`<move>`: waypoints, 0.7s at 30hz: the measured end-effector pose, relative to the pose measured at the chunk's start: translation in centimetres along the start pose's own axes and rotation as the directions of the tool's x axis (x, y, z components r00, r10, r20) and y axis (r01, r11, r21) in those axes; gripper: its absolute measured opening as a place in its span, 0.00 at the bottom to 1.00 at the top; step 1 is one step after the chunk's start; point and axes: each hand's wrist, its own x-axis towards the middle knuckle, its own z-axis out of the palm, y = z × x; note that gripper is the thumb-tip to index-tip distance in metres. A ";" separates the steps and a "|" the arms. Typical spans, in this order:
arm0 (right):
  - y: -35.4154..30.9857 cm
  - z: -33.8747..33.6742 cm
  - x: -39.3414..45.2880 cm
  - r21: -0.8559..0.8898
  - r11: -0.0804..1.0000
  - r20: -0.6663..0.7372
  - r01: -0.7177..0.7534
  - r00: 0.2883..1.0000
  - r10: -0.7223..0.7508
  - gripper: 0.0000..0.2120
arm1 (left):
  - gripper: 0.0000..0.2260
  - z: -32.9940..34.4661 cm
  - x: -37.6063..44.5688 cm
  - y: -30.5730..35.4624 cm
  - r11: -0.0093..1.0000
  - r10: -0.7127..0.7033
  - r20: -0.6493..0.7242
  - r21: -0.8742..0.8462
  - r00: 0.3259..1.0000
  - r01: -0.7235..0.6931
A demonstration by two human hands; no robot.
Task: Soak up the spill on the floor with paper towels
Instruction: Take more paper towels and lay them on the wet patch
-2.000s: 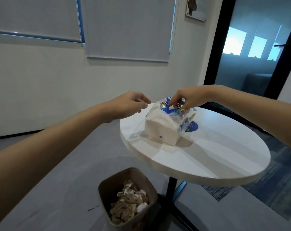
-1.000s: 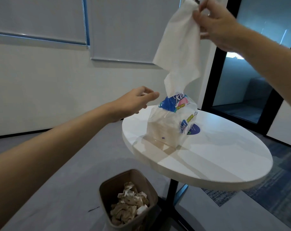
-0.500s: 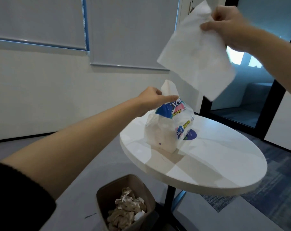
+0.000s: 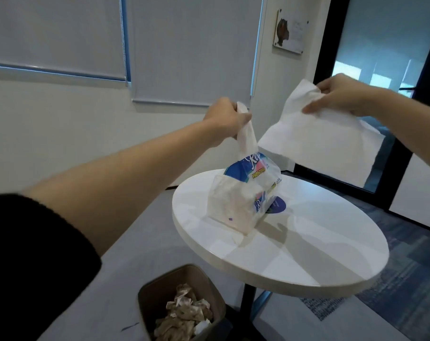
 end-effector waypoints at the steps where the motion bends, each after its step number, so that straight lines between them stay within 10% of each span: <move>1: 0.0 0.3 -0.1 -0.042 0.999 0.018 0.001 1.000 -0.001 0.20 | 0.09 -0.2 0.2 0.8 0.999 -0.026 -0.007 -0.038 1.000 0.026; 6: -0.4 0.7 0.0 -0.058 0.998 -0.017 0.020 1.000 -0.021 0.11 | 0.11 -1.6 1.7 3.3 0.952 -0.150 -0.055 -0.279 0.987 0.129; 21: -5.9 0.8 1.1 0.107 0.993 -0.103 -0.050 0.993 0.061 0.28 | 0.11 -5.7 2.8 4.7 0.840 -0.242 -0.329 -0.542 0.913 0.027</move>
